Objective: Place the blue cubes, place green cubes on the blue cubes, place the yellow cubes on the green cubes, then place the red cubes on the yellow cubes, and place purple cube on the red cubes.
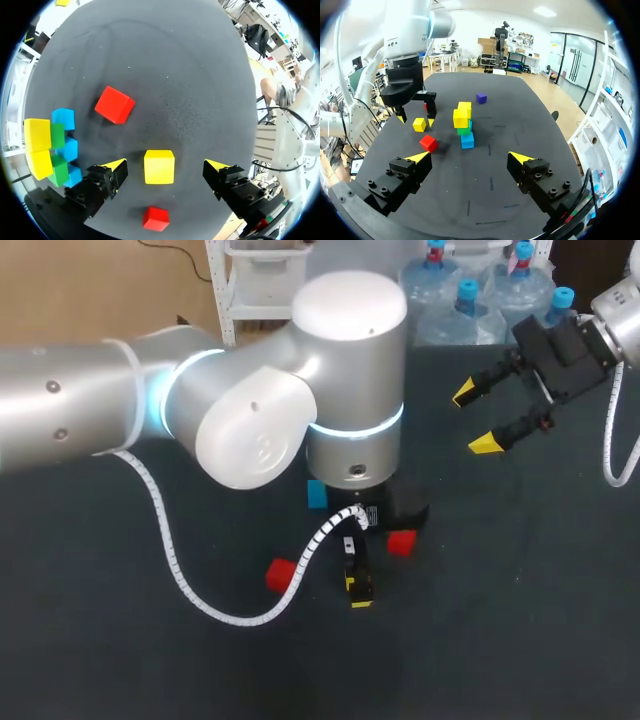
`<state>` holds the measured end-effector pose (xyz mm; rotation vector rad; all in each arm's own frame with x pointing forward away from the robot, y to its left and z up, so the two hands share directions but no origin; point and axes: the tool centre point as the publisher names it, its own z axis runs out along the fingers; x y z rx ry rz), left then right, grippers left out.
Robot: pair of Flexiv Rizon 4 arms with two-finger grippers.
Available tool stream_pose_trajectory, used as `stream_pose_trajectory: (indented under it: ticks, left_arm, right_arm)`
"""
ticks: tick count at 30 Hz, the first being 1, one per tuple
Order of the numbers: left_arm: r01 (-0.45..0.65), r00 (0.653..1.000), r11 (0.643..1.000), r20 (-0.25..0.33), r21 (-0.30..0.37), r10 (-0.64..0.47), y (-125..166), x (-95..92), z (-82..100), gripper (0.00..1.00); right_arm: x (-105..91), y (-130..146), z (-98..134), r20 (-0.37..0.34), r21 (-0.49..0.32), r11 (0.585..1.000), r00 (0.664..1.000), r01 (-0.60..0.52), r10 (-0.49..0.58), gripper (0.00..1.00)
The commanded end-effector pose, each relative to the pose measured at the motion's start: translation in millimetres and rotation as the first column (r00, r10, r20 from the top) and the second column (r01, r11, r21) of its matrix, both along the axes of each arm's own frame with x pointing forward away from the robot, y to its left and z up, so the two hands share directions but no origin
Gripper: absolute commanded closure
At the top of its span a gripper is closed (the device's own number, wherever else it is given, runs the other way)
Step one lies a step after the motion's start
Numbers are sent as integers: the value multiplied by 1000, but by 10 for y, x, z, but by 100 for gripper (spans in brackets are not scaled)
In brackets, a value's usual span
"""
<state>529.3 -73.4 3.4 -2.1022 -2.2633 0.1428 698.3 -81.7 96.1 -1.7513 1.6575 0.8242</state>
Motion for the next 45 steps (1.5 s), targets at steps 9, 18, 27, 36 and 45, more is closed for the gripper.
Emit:
stream_pose_trajectory:
  ticks: [9, 18, 27, 36, 45]
  left_arm:
    - [-1, 1000, 1000, -8, -8, 1, -5, 52, -38, 0]
    - [-9, 1000, 1000, -6, -19, 8, 2, 39, -65, 0]
    - [-1, 1000, 1000, -16, -22, 1, -6, 42, -106, 0]
    - [8, 1000, 1000, -20, -21, -8, -8, 52, -118, 16]
    - [10, 1000, 1000, -23, -16, -10, 2, 50, -123, 100]
  right_arm:
    - [0, 2, -2, 1, 1, 1000, 1000, 0, 0, 0]
    - [0, 2, -2, 1, 1, 1000, 1000, 0, 0, 0]
    - [0, 2, -2, 1, 1, 1000, 1000, 0, 0, 0]
    - [0, 2, -2, 1, 1, 1000, 1000, 0, 0, 0]
    - [0, 2, -2, 1, 1, 1000, 1000, 0, 0, 0]
